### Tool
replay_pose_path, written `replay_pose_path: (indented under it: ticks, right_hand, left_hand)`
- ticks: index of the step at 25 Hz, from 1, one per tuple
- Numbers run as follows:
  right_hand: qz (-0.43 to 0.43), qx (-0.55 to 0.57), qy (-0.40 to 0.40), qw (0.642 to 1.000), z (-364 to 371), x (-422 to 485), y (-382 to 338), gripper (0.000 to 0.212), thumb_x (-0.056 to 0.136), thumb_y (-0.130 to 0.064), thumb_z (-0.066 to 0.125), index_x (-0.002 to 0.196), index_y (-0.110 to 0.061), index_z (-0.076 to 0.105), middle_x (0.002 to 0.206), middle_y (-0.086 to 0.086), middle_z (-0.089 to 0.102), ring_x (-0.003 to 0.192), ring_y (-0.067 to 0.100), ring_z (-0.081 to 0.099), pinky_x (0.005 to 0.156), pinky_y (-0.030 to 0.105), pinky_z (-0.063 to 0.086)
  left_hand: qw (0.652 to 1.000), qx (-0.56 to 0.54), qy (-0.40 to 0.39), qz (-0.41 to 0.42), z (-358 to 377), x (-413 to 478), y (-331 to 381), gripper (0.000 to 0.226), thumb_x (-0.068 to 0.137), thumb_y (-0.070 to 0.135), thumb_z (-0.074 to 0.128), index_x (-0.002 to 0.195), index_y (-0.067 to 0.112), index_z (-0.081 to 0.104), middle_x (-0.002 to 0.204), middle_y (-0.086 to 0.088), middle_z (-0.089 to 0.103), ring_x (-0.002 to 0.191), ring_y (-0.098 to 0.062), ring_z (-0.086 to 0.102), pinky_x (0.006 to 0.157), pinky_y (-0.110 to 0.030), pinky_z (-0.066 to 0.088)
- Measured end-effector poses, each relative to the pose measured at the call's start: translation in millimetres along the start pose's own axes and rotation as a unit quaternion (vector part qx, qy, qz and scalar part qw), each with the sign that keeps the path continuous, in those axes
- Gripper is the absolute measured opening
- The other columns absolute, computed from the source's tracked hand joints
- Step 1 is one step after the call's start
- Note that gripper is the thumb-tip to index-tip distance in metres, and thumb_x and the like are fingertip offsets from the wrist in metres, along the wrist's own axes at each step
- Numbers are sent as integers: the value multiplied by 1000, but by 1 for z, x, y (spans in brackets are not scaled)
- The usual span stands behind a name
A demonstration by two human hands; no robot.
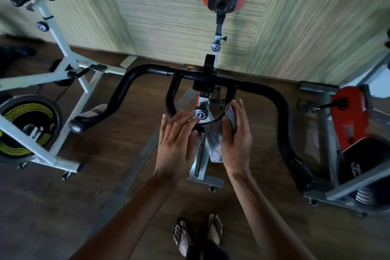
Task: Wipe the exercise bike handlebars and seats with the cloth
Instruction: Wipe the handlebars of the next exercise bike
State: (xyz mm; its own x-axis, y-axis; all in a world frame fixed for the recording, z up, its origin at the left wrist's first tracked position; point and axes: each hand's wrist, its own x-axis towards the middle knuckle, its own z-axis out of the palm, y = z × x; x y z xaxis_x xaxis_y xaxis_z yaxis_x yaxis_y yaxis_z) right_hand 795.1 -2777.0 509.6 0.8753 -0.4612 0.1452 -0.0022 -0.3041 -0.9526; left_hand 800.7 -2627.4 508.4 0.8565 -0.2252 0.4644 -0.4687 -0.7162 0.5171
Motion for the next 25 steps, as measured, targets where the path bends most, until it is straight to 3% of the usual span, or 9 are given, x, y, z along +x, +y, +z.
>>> replay_pose_path:
  ticks: [8,12,15,20,23,25]
  right_hand:
    - [6,-37,-38,999,-31,-24,-56,44,100,-12,58,144,-14,52,152,-2,47,139,-1,40,113,10,31]
    - [7,-49,-40,998,-4,-44,-78,43,102,-15,56,144,-18,51,151,-8,47,140,2,42,116,26,38]
    - [24,-48,0,999,36,-58,-88,43,101,-16,56,144,-21,52,149,-12,48,138,2,45,115,32,41]
    - [58,-47,112,991,112,-84,-108,43,101,-11,58,143,-19,53,149,-12,48,139,-2,42,116,26,37]
    - [67,-45,148,986,140,-98,-117,42,101,-12,58,143,-20,53,149,-9,49,139,-1,43,116,28,38]
    - [64,-30,168,983,148,-106,-116,42,101,-13,59,140,-27,53,148,-10,50,138,-1,43,116,32,39]
  left_hand:
    - [1000,-1,4,22,-60,20,12,26,95,7,54,117,8,69,116,-4,68,120,-23,60,118,-51,32]
    - [999,-12,-20,42,-102,40,-3,24,96,9,54,114,9,69,112,-2,68,113,-22,60,104,-50,46]
    - [994,-35,-55,87,-134,60,-36,26,98,18,50,114,10,70,109,-2,67,107,-21,61,99,-44,49]
    - [977,-102,-156,101,-167,96,-98,27,97,20,50,111,13,71,106,0,71,102,-18,64,89,-34,51]
    - [961,-152,-201,113,-168,77,-101,22,99,11,56,116,12,70,110,0,69,105,-7,58,92,-13,43]
    - [953,-196,-206,107,-163,53,-101,24,99,10,56,119,14,67,113,3,67,108,-3,56,96,-17,44]
